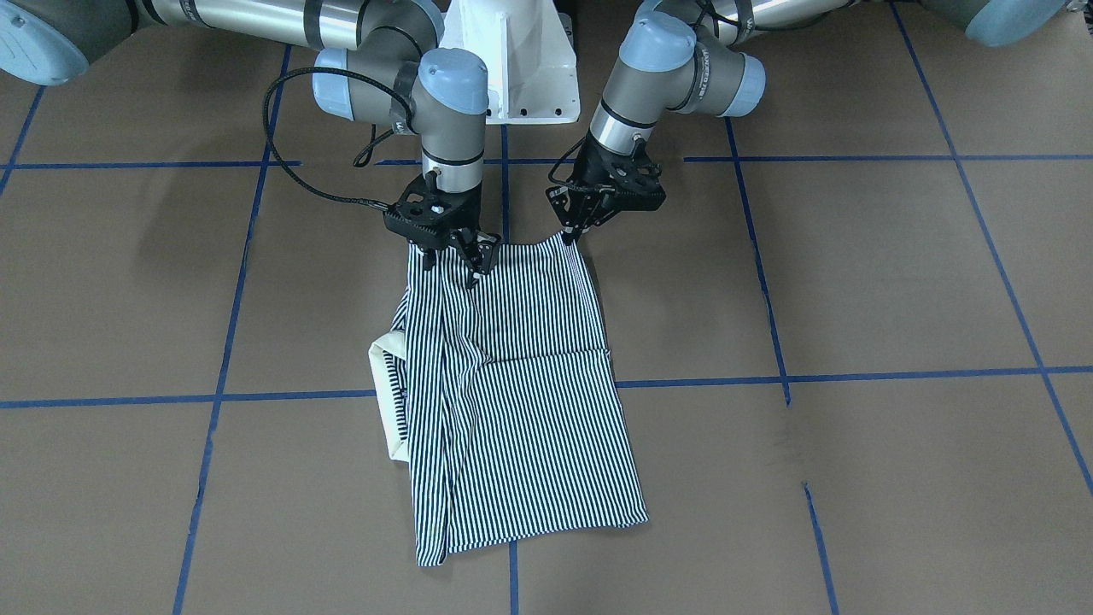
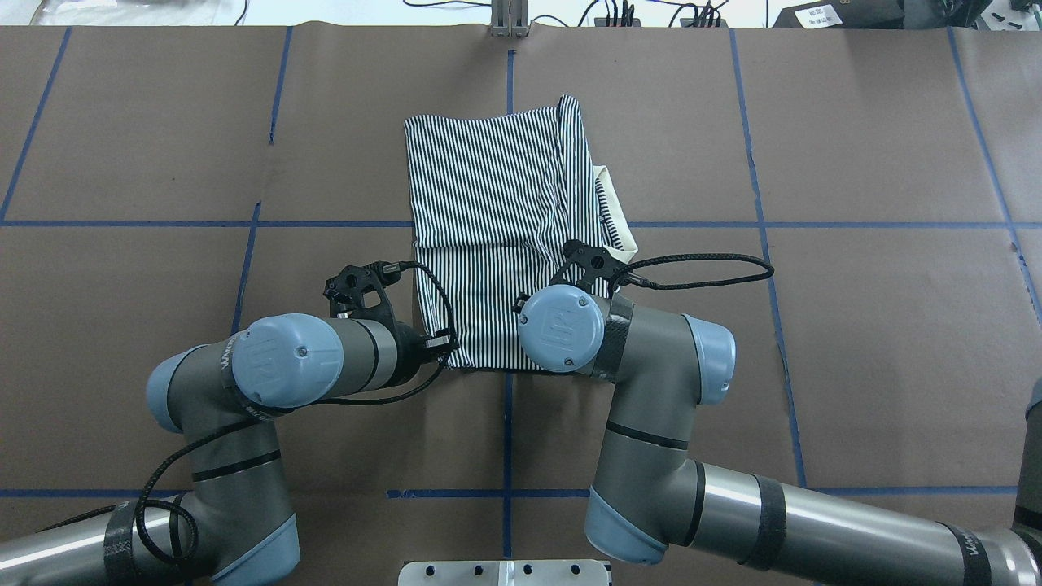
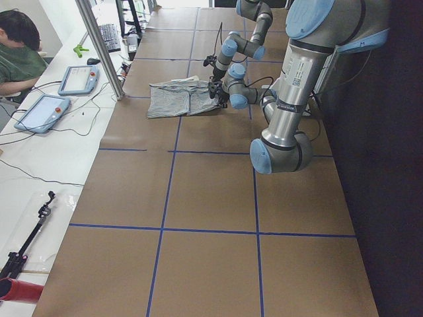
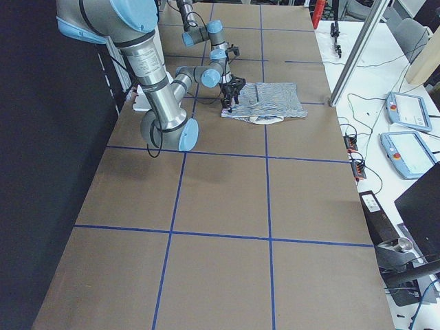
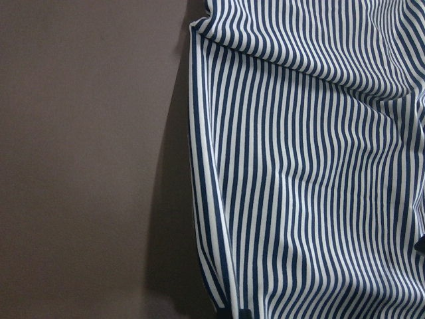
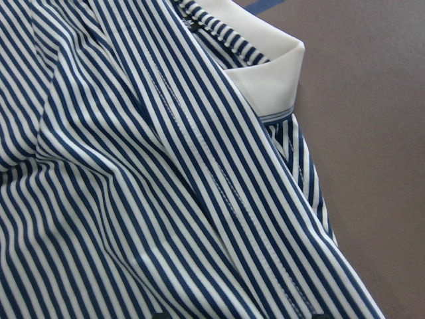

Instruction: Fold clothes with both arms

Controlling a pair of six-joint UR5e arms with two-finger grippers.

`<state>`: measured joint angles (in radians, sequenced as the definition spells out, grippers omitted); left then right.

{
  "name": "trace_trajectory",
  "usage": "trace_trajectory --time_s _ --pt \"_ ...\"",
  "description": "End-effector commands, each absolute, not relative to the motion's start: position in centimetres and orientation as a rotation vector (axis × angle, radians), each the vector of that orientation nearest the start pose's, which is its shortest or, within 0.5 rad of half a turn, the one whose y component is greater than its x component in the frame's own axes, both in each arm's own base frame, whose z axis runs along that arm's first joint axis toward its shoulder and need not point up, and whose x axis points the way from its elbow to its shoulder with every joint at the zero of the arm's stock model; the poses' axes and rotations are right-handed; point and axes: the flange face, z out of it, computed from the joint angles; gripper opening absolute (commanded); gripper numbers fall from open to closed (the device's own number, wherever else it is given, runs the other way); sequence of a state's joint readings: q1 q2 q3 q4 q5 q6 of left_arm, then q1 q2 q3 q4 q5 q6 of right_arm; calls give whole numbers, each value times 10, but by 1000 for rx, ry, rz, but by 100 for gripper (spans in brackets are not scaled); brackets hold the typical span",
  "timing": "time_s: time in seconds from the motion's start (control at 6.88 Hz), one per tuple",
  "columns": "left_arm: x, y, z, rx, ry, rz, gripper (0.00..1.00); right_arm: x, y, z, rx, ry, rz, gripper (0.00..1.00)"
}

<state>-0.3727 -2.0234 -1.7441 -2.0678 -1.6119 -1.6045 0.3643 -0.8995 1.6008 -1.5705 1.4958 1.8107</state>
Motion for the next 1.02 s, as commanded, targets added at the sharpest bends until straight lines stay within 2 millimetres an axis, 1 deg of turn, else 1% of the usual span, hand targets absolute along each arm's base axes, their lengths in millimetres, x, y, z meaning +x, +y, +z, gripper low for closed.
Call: trace_trajectory --time_s 0.0,0.15,0.29,0.44,0.58,0.73,0.87 --pt "546 -352 268 157 1119 -341 0 -611 -375 257 112 -684 591 77" --pt "546 -352 268 157 1119 -341 0 -614 -371 261 111 -678 586 77" --pt "546 -353 268 158 1118 -342 0 -613 -371 262 111 -677 584 75" --pt "546 -353 269 158 1117 -342 0 -613 -371 262 111 -677 586 68" --pt "546 -353 269 158 1117 -342 0 -614 -370 260 110 -680 582 36" --pt "546 -353 269 158 1117 -342 0 -614 -371 258 112 -681 584 0" --pt "545 -353 270 159 1115 -343 0 -615 -370 259 111 -682 586 0"
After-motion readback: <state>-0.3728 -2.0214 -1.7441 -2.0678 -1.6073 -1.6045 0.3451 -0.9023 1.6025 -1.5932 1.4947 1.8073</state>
